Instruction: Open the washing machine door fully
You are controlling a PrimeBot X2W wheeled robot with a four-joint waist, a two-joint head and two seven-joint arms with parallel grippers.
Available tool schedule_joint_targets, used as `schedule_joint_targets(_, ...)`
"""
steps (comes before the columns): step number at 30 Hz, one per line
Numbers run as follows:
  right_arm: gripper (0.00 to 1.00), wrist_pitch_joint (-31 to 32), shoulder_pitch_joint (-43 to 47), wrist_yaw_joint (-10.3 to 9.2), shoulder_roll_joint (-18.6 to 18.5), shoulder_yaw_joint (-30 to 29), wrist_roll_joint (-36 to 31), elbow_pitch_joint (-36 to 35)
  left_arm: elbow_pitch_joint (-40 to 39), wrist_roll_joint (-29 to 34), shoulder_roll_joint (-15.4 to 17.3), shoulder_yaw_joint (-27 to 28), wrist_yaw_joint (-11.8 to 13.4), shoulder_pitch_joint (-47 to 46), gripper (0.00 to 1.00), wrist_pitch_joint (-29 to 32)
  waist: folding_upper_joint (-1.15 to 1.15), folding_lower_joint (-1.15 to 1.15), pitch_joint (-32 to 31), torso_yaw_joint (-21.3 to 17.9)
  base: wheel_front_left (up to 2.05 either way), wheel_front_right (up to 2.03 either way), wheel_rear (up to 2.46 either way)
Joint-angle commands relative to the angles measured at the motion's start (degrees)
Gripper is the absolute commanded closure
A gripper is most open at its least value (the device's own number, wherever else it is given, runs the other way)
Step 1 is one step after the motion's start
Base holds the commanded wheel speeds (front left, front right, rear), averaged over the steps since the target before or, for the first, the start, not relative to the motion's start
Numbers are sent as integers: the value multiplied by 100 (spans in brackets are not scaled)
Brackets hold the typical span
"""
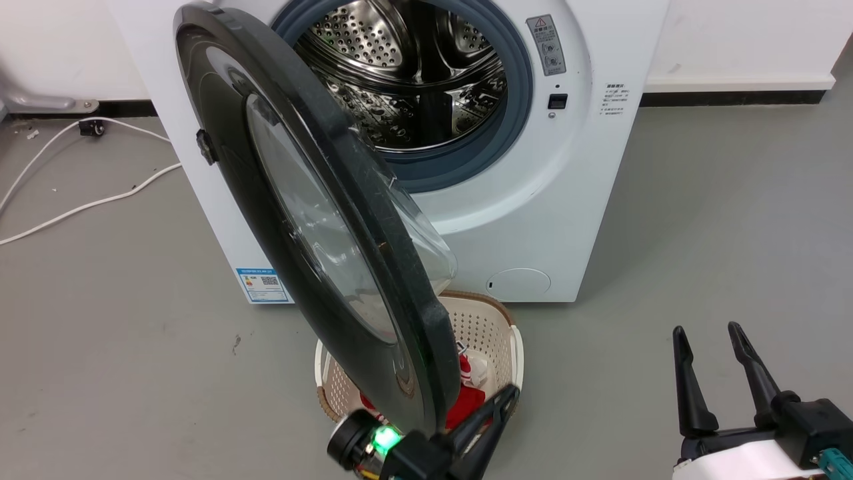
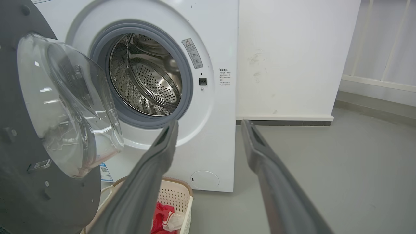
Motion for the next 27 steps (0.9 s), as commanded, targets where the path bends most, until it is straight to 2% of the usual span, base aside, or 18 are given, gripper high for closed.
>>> schedule_joint_targets(1, 0, -10, 1, -4, 10, 23, 17, 18, 128, -9, -85, 43, 42, -230, 100, -48, 0, 0, 9, -4, 0, 0, 0)
schedule_joint_targets(9, 0, -10, -65, -4, 11, 110, 118, 104, 605, -201, -275, 250, 363, -814, 100, -91, 0, 0, 46, -95, 0, 0, 0)
schedule_joint_targets(16, 0, -10, -98, -4, 11, 134, 188, 174, 706, -283, -294, 441, 651, -899, 100, -85, 0, 0, 90, -154, 0, 0, 0)
schedule_joint_targets(27, 0, -10, -120, -4, 11, 127, 262, 249, 618, -183, -255, 710, 848, -689, 100, -80, 0, 0, 116, -89, 0, 0, 0)
